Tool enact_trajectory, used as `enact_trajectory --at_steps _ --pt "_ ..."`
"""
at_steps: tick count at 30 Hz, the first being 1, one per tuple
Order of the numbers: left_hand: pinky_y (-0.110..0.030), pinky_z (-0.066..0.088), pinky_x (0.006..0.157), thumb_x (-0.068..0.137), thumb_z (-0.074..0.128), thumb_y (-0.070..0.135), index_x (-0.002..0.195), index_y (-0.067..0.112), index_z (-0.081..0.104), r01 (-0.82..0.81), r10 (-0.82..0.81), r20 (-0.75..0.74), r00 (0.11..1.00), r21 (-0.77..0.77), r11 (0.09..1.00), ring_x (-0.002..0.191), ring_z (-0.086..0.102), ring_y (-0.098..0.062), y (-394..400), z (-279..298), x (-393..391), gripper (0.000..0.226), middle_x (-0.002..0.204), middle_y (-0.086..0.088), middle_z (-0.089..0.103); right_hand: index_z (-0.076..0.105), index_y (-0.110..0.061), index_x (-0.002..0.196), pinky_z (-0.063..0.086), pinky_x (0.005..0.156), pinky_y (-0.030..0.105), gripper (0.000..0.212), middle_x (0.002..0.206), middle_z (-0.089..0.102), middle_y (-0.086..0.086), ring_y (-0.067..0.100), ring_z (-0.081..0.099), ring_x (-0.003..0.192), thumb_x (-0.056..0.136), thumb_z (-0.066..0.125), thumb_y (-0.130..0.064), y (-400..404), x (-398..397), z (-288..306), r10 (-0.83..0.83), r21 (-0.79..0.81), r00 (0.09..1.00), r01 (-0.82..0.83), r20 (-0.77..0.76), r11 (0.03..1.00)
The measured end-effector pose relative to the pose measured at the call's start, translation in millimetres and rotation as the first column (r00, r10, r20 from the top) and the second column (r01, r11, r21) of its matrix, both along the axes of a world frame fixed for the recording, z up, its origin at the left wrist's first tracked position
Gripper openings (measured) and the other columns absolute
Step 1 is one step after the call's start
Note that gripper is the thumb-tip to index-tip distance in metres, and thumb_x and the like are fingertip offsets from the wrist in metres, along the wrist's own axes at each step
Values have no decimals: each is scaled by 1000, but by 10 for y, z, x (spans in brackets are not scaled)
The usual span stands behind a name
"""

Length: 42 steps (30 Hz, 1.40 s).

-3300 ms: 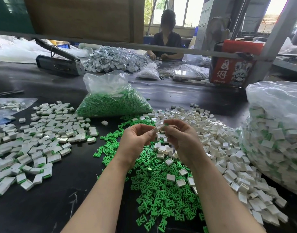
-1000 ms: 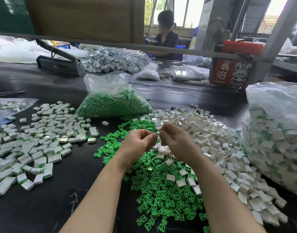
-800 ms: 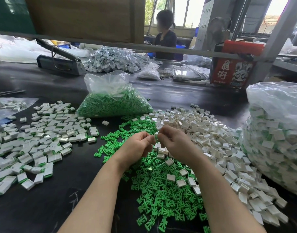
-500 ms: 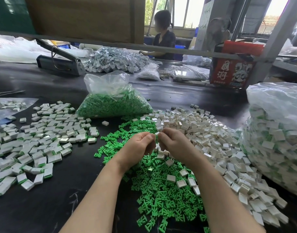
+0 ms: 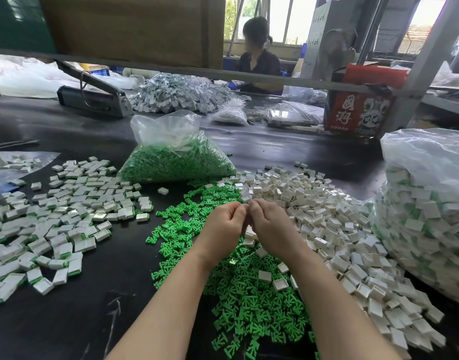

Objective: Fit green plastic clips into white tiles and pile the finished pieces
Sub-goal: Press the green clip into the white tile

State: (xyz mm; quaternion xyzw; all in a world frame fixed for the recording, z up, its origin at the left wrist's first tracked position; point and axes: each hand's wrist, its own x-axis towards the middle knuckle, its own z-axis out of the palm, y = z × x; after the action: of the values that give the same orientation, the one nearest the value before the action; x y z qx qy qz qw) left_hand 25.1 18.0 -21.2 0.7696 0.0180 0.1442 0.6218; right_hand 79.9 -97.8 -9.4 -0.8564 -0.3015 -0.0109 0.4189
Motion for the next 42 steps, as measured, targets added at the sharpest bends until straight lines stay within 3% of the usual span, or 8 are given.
enact_trajectory --at_steps 3,8,17,23,27,32,38,42 --pt "-15 39 52 105 44 17 75 18 60 0 0 -18 1000 8 1000 50 47 3 -25 18 -6 34 52 18 56 54 -14 71 40 62 36 41 70 59 2 17 53 67 101 31 -29 -4 -9 -7 1 4 1000 -1 20 1000" --pt "-45 45 63 105 43 23 86 0 62 -38 41 -43 998 56 998 67 49 -19 -43 7 -1 35 74 -13 59 52 -19 68 41 62 36 43 73 60 3 19 55 69 89 22 -42 20 -53 -16 4 -53 999 -1 46 999" --pt "-15 41 56 105 42 19 75 22 58 -102 101 15 995 91 991 54 52 6 -134 -136 63 35 67 9 60 51 -18 67 35 61 33 43 74 60 7 21 54 70 102 28 -28 12 -15 -91 -54 -150 988 76 144 986" --pt "-20 47 63 105 42 21 78 20 59 -124 123 18 992 158 980 61 55 4 -152 -162 59 32 73 5 63 43 -24 62 41 64 35 37 74 55 4 22 53 73 86 17 -37 9 -32 -82 -57 -175 990 79 125 982" --pt "-36 52 71 105 42 21 86 11 62 -69 71 -7 997 136 988 69 60 -15 -124 -121 43 30 79 -7 68 44 -22 62 42 66 37 39 76 60 8 24 54 73 85 18 -39 -2 -25 -73 -71 -155 992 86 103 984" --pt "-11 45 55 106 40 16 84 16 61 125 -124 -110 986 -1 992 58 59 5 54 -11 -31 30 61 17 65 53 -14 67 42 63 36 42 71 58 3 16 49 64 101 31 -28 -64 7 -64 14 -72 999 -17 -38 997" --pt "-26 40 67 105 41 23 84 12 60 198 -184 -192 964 55 979 71 45 -14 174 7 -52 30 74 -1 51 49 -15 70 34 59 32 37 61 46 -4 12 39 57 104 37 -23 -97 11 -25 161 32 951 -158 -262 987" --pt "-24 37 65 106 38 20 83 12 52 222 -219 -152 964 3 975 69 40 -14 153 8 -58 28 71 2 46 52 -6 79 34 54 22 32 66 43 2 10 39 58 104 39 -20 -135 14 25 242 177 895 -187 -375 966"
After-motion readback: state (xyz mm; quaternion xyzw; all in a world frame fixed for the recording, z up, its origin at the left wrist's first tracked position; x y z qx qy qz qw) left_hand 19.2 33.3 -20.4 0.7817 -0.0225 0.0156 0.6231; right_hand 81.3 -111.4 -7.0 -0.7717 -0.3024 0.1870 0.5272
